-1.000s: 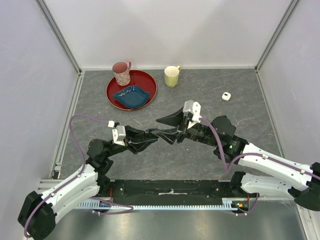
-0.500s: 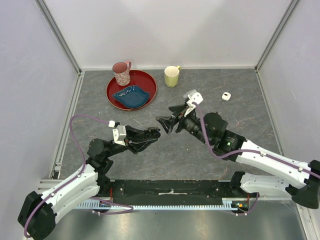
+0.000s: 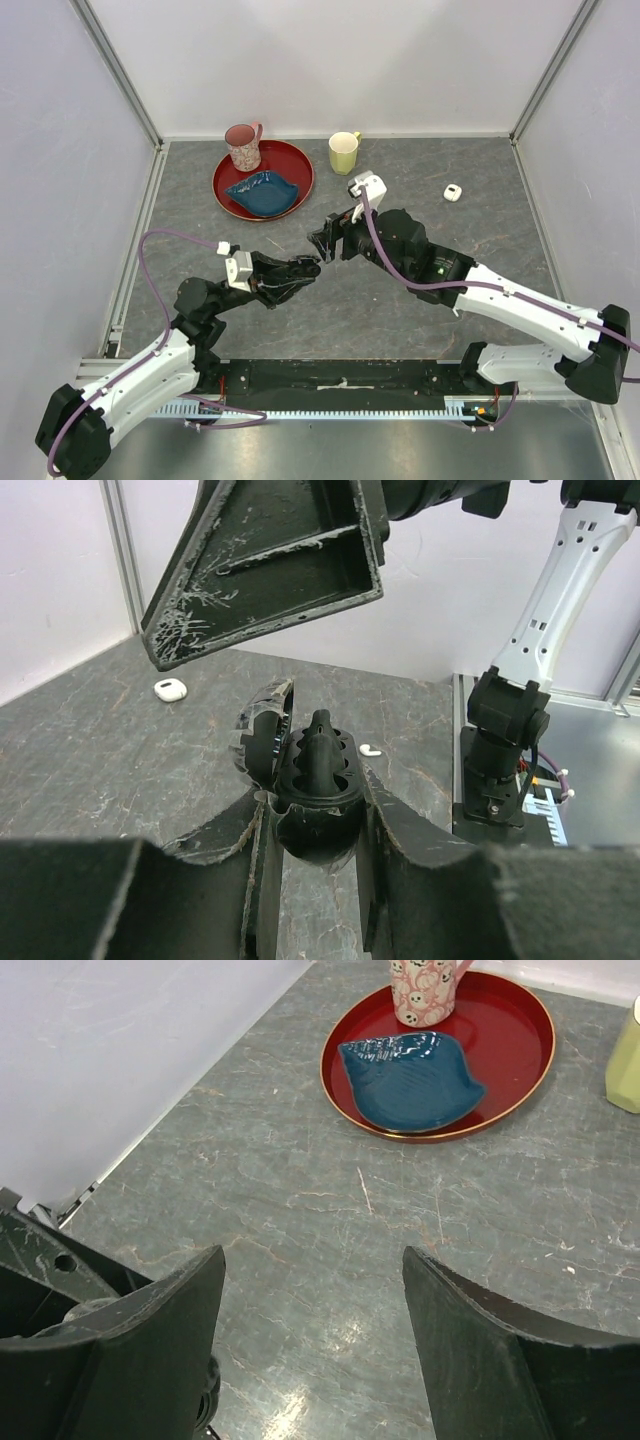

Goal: Insert the wireless bluetooth earbuds into the charging case
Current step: Close the charging case.

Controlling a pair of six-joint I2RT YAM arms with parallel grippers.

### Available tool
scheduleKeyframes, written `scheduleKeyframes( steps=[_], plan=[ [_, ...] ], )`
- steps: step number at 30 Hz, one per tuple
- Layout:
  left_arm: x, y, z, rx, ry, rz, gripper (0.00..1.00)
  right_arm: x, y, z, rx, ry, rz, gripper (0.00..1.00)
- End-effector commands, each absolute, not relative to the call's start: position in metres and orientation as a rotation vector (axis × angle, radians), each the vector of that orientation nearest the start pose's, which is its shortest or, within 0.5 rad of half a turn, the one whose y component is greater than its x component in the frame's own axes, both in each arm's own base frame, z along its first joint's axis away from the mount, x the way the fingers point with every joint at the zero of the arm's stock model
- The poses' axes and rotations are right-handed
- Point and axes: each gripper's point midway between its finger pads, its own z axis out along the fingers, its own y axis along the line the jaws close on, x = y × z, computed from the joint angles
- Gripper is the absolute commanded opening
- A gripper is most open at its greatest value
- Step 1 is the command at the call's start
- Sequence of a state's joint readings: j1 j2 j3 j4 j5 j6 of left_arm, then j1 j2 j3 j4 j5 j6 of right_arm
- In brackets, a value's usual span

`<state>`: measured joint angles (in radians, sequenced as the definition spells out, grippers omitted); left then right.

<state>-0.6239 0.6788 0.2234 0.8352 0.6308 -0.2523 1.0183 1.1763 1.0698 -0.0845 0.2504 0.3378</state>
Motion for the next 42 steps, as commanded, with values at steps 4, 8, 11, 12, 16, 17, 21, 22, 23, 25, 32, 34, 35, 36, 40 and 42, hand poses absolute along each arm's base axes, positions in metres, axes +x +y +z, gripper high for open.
scheduleKeyframes(
  steps=[4, 8, 11, 12, 16, 17, 21, 22, 23, 25, 32, 34, 35, 36, 40, 42],
  plan=[
    [0.155, -0.250, 0.280, 0.821, 1.030, -1.091, 0.02, 0.240, 0.338, 0.310, -0.428, 1.812, 0.784, 0.75],
    [0.155, -0.250, 0.282, 0.826, 1.025, -1.093, 0.02, 0.239, 0.346, 0.296, -0.468, 1.848, 0.789, 0.73],
    [0.156, -0.249, 0.283, 0.813, 1.027, -1.086, 0.02, 0.231, 0.351, 0.287, -0.537, 1.870, 0.811, 0.67],
    [0.158, -0.249, 0.282, 0.805, 1.033, -1.082, 0.02, 0.226, 0.353, 0.284, -0.567, 1.876, 0.824, 0.63],
    [0.166, -0.245, 0.282, 0.762, 1.059, -1.047, 0.02, 0.207, 0.355, 0.270, -0.657, 1.885, 0.899, 0.59],
    [0.168, -0.244, 0.282, 0.751, 1.062, -1.041, 0.02, 0.199, 0.356, 0.270, -0.658, 1.891, 0.949, 0.59],
    [0.174, -0.243, 0.281, 0.719, 1.081, -1.028, 0.02, 0.187, 0.357, 0.237, -0.607, 1.950, 1.025, 0.53],
    [0.175, -0.243, 0.282, 0.715, 1.082, -1.027, 0.02, 0.189, 0.355, 0.234, -0.579, 1.957, 1.014, 0.53],
    [0.176, -0.243, 0.281, 0.715, 1.086, -1.029, 0.02, 0.191, 0.352, 0.232, -0.547, 1.960, 1.004, 0.53],
    [0.178, -0.245, 0.279, 0.714, 1.102, -1.030, 0.02, 0.210, 0.336, 0.227, -0.400, 1.969, 0.894, 0.55],
    [0.218, -0.248, 0.237, 0.616, 1.383, -0.961, 0.02, 0.273, 0.237, 0.237, 0.122, 1.921, 0.496, 0.82],
    [0.230, -0.248, 0.221, 0.556, 1.479, -0.948, 0.02, 0.292, 0.212, 0.231, 0.227, 1.941, 0.483, 0.82],
    [0.239, -0.253, 0.208, 0.544, 1.545, -0.945, 0.02, 0.292, 0.213, 0.222, 0.218, 1.984, 0.528, 0.83],
    [0.243, -0.255, 0.200, 0.531, 1.585, -0.945, 0.02, 0.295, 0.209, 0.217, 0.228, 2.006, 0.547, 0.83],
    [0.262, -0.271, 0.173, 0.465, 1.749, -0.990, 0.02, 0.302, 0.190, 0.191, 0.284, 2.080, 0.564, 0.82],
    [0.273, -0.279, 0.164, 0.444, 1.810, -0.997, 0.02, 0.298, 0.191, 0.180, 0.273, 2.117, 0.590, 0.82]
  ],
)
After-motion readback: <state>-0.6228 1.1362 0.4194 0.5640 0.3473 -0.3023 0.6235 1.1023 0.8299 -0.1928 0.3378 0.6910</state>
